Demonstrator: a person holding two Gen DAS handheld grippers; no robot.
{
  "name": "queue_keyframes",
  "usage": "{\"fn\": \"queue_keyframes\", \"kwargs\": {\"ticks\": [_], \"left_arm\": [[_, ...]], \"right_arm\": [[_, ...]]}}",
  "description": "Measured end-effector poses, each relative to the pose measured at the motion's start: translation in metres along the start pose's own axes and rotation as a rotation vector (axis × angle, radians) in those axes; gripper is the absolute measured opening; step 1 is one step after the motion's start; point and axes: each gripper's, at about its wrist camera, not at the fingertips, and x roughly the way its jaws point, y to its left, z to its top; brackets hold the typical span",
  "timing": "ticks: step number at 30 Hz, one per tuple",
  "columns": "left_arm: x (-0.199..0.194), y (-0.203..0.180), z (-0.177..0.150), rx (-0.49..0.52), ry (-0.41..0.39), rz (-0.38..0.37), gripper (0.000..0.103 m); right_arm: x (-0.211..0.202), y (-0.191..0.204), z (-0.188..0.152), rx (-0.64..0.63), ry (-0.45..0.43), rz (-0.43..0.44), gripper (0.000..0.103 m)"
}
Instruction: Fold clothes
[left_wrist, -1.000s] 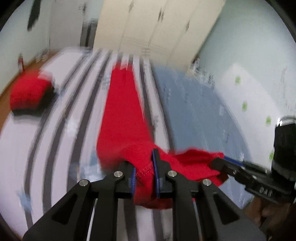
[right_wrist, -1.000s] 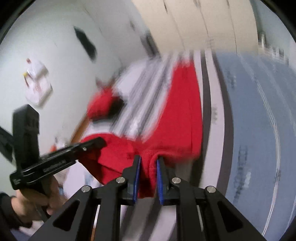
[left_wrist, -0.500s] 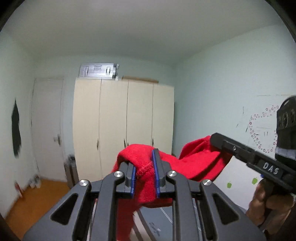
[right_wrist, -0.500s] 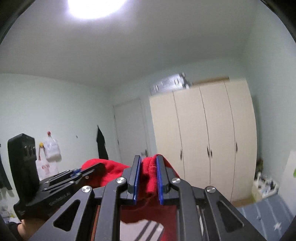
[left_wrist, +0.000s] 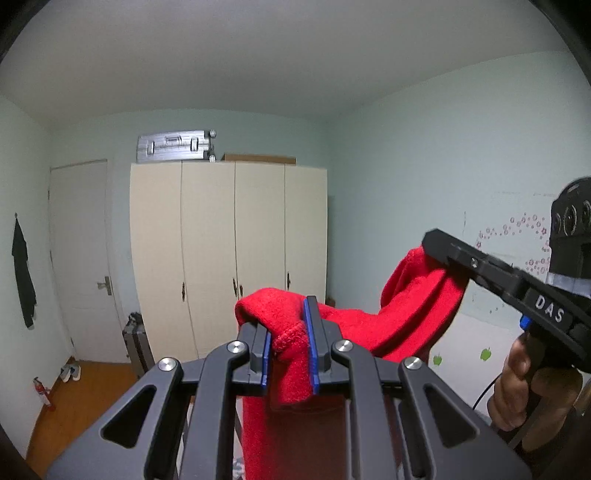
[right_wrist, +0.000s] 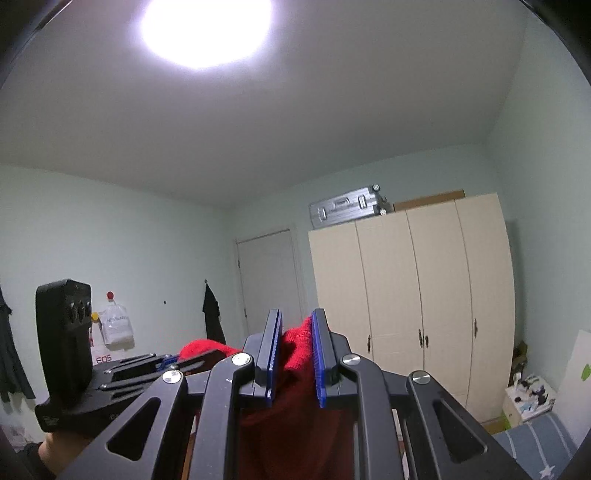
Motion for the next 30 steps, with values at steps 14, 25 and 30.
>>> {"fn": "queue_keyframes", "kwargs": {"ticks": [14, 25, 30], "left_arm": [[0.185, 0.046, -0.081, -0.012, 0.195, 0.015, 0.013], [0.222, 0.041, -0.084, 0.041, 0.142, -0.029, 0.013], [0.212, 0.044, -0.080, 0.021, 0.119, -0.040, 0.013]], "right_arm": [[0.167, -0.108, -0.093, 0.112, 0.263, -0.122, 0.000], [0.188, -0.187, -0.183, 0.225, 0.338, -0.098, 0.003], [0.141, -0.198, -0.211, 0.235, 0.242, -0.063, 0.069]]}}
